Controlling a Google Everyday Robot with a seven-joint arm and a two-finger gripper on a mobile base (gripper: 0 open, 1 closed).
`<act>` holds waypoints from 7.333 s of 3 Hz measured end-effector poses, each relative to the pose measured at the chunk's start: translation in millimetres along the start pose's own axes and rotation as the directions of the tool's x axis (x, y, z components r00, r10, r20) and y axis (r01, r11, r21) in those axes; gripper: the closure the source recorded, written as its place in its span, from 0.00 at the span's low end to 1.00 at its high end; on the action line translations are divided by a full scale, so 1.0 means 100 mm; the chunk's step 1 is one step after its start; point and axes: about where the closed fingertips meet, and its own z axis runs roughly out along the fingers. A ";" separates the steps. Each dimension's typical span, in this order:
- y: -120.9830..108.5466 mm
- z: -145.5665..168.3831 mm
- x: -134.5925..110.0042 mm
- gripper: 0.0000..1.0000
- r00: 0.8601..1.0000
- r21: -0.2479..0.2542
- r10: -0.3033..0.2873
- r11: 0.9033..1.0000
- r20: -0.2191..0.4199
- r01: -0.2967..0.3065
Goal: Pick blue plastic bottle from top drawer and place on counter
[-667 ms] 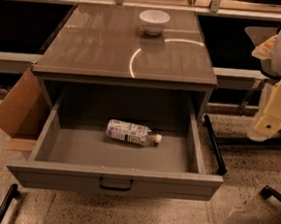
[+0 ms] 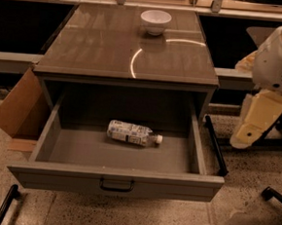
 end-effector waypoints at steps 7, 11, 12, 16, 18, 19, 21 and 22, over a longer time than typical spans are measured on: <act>0.06 2.01 -0.73 0.00 0.960 -0.175 0.129 0.981 0.247 -0.086; -0.32 3.17 -1.13 0.00 0.943 -0.118 0.174 0.982 0.284 -0.146; -0.30 3.50 -1.26 0.00 0.943 -0.157 0.172 0.979 0.286 -0.131; -0.20 3.86 -1.60 0.44 0.948 -0.221 0.127 0.973 0.292 -0.062; -0.24 3.64 -1.58 0.91 0.937 -0.193 0.113 0.980 0.331 -0.050; -0.39 3.17 -1.41 1.00 0.914 -0.130 0.102 0.990 0.392 -0.055; -0.86 2.07 -0.93 1.00 0.858 0.021 0.060 0.996 0.511 -0.082; -0.98 1.69 -0.80 1.00 0.848 0.061 0.035 0.995 0.530 -0.080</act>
Offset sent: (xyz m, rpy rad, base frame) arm 0.0268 0.0954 -0.1022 0.3088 0.0854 -0.0198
